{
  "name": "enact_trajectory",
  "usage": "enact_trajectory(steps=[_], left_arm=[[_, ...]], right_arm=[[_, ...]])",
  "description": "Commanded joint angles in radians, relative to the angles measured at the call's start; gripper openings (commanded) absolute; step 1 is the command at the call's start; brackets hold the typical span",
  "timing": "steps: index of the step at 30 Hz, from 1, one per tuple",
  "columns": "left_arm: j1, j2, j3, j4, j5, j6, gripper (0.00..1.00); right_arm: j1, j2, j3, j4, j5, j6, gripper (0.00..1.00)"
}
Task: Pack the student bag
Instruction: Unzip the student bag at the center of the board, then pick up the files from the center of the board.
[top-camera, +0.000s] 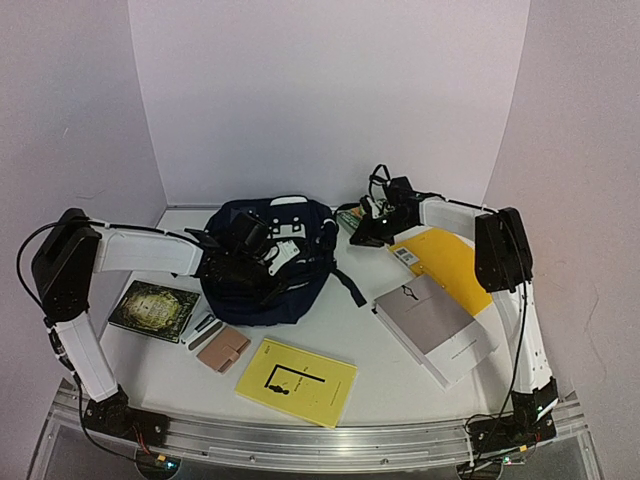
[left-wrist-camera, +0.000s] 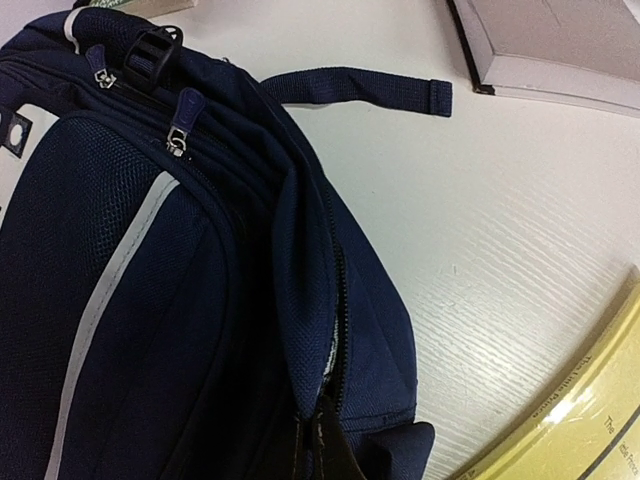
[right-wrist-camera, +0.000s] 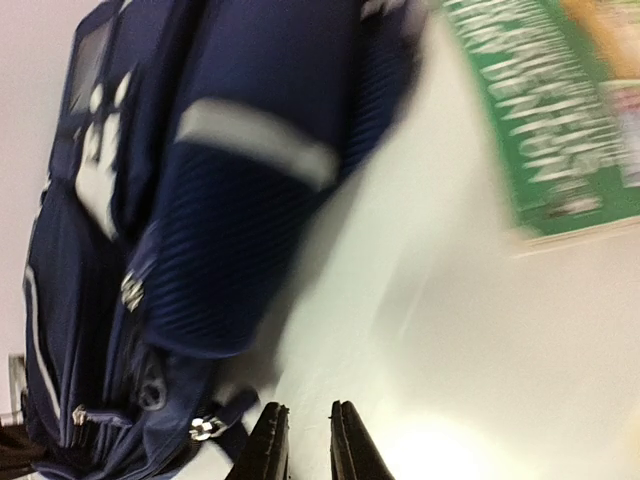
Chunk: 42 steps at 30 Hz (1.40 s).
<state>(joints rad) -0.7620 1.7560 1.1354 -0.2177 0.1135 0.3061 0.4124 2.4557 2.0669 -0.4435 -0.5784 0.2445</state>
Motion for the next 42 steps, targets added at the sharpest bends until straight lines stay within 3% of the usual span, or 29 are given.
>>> enact_trajectory(steps=[1, 4, 8, 10, 12, 14, 17, 20, 23, 27, 33, 38, 42], left_arm=[[0.004, 0.086, 0.139, -0.024, -0.031, -0.041, 0.00], [0.009, 0.151, 0.212, -0.015, -0.101, -0.081, 0.00], [0.037, 0.236, 0.316, -0.029, -0.142, -0.147, 0.00], [0.057, 0.276, 0.371, -0.056, -0.139, -0.181, 0.06], [0.073, 0.296, 0.412, -0.076, -0.136, -0.218, 0.22], [0.079, 0.294, 0.437, -0.081, -0.134, -0.254, 0.49], [0.079, 0.275, 0.459, -0.083, -0.137, -0.294, 0.74], [0.075, 0.260, 0.480, -0.077, -0.096, -0.358, 0.94], [0.057, 0.258, 0.494, -0.063, -0.076, -0.372, 0.99], [0.041, 0.261, 0.487, -0.040, -0.093, -0.375, 0.99], [0.033, 0.264, 0.447, 0.010, -0.095, -0.389, 1.00], [0.027, 0.252, 0.429, 0.023, -0.104, -0.394, 1.00], [0.024, 0.235, 0.416, 0.034, -0.133, -0.392, 1.00]], right_arm=[[-0.004, 0.010, 0.065, 0.035, 0.034, 0.026, 0.21], [-0.004, -0.023, 0.057, 0.033, 0.025, 0.010, 0.40], [-0.021, -0.170, -0.074, 0.026, 0.031, -0.069, 0.69], [-0.047, -0.266, -0.146, 0.011, 0.036, -0.109, 0.79], [-0.085, -0.345, -0.210, -0.026, 0.043, -0.153, 0.86], [-0.136, -0.400, -0.263, -0.082, 0.067, -0.212, 0.91], [-0.227, -0.467, -0.341, -0.156, 0.085, -0.305, 0.96], [-0.346, -0.504, -0.408, -0.219, 0.069, -0.353, 0.98], [-0.457, -0.560, -0.520, -0.238, 0.053, -0.365, 0.98], [-0.533, -0.698, -0.750, -0.186, 0.049, -0.297, 0.98], [-0.553, -0.910, -1.067, 0.067, -0.021, -0.025, 0.91], [-0.573, -1.017, -1.263, 0.237, -0.005, 0.152, 0.85], [-0.578, -1.010, -1.311, 0.287, -0.056, 0.216, 0.83]])
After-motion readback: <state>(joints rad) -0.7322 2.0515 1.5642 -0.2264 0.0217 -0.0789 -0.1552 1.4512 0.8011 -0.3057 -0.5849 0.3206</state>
